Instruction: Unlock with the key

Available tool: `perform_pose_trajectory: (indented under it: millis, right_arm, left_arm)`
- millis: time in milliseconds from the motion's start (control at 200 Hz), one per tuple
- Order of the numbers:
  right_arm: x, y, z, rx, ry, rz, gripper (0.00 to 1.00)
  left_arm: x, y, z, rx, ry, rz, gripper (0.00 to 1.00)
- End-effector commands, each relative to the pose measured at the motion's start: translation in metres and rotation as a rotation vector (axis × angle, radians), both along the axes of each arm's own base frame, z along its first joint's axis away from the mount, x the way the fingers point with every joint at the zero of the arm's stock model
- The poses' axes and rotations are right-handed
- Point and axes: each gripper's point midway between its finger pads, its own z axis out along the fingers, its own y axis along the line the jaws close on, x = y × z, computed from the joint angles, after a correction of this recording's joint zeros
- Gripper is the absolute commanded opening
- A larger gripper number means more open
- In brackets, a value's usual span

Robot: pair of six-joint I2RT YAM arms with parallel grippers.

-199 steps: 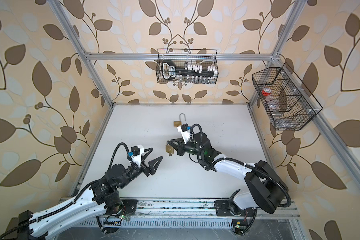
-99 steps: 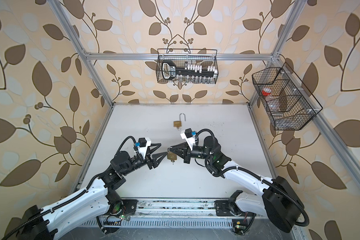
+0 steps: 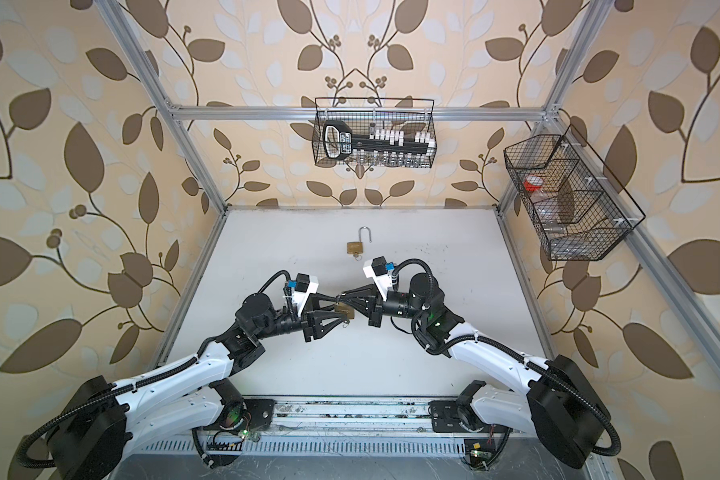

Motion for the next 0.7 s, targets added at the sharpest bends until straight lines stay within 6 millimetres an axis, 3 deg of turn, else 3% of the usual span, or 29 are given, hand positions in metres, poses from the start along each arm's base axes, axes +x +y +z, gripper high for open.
perform_pose_trajectory:
  millis: [0,380,450,525,590,695]
  right_arm:
    - [0.002,-0.002,0.02,0.058,-0.056,-0.016,0.0]
    - [0.007,-0.005,0.024,0.065,-0.067,-0.049,0.0]
    - [0.007,-0.005,0.024,0.063,-0.066,-0.051,0.0]
    - [0.009,-0.006,0.023,0.062,-0.067,-0.061,0.0]
    - [0.012,-0.008,0.021,0.061,-0.061,-0.085,0.0]
    - [0.025,-0.017,0.018,0.047,-0.048,-0.175,0.39]
  left_arm:
    - [-0.003,-0.003,0.036,-0.078,-0.084,-0.046,0.45]
    - [-0.003,-0.008,0.034,-0.076,-0.058,-0.076,0.25]
    - [-0.002,-0.008,0.035,-0.079,-0.057,-0.07,0.17]
    - [0.001,-0.006,0.036,-0.083,-0.054,-0.05,0.0]
    - [0.006,-0.005,0.036,-0.086,-0.045,-0.018,0.0]
    - [0.022,0.001,0.038,-0.082,-0.028,0.089,0.0]
